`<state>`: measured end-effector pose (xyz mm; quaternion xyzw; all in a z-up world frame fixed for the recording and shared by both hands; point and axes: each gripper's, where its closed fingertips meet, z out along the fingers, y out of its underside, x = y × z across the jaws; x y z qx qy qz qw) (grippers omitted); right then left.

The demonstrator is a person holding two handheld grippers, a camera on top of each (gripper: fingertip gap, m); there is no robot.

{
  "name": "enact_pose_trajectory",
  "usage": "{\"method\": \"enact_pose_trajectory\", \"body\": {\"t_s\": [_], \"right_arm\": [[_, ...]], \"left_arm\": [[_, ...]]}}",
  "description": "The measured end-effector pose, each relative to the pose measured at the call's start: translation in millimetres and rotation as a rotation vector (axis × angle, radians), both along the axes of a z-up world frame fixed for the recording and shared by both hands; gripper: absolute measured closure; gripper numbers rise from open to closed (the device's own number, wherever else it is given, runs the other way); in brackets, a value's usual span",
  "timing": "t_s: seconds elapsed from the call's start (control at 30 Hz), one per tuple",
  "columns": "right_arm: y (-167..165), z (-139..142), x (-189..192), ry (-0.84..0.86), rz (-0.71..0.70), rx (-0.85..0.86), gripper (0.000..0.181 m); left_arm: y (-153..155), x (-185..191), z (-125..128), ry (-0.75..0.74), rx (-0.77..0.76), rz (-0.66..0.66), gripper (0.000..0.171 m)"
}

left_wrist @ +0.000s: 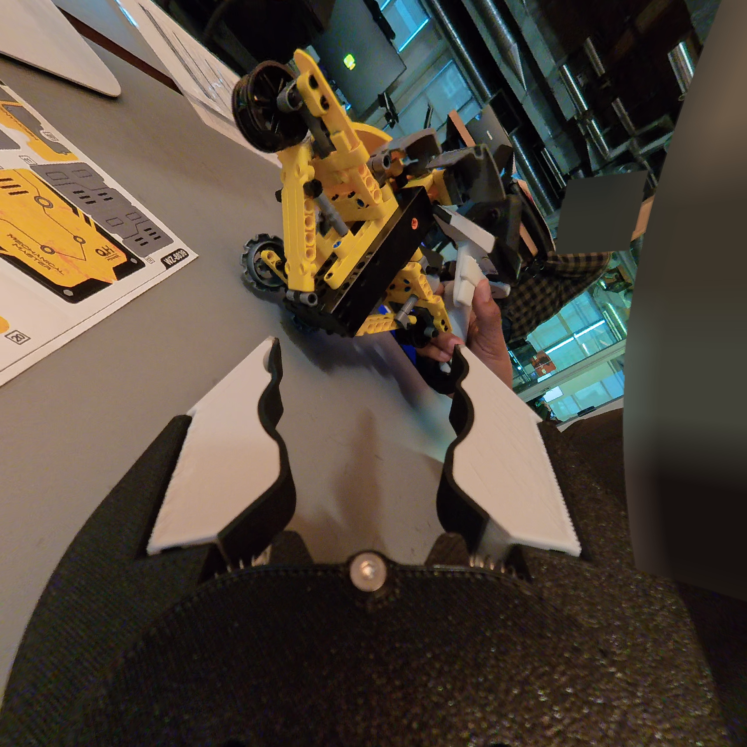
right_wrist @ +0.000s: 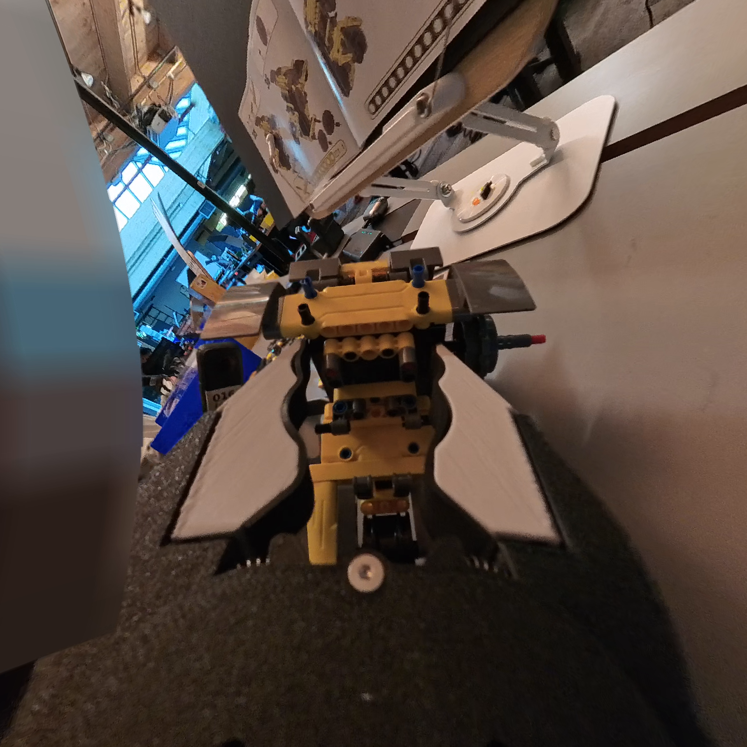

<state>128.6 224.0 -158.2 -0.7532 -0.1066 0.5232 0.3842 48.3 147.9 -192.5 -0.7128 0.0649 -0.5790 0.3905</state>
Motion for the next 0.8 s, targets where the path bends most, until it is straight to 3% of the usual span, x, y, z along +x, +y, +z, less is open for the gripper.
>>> {"method": "enact_pose_trajectory", "body": {"t_s": [0.53, 0.8], "right_arm": [[-38.7, -6.8, -45.9, -0.376, 0.186, 0.333, 0.123], [-49.6, -15.8, -59.6, -0.475, 0.236, 0.413, 0.122]], "left_arm": [[0.1, 0.3, -0.2, 0.002, 0.001, 0.000, 0.090], [0.3, 0.2, 0.2, -0.004, 0.000, -0.001, 0.090]]}}
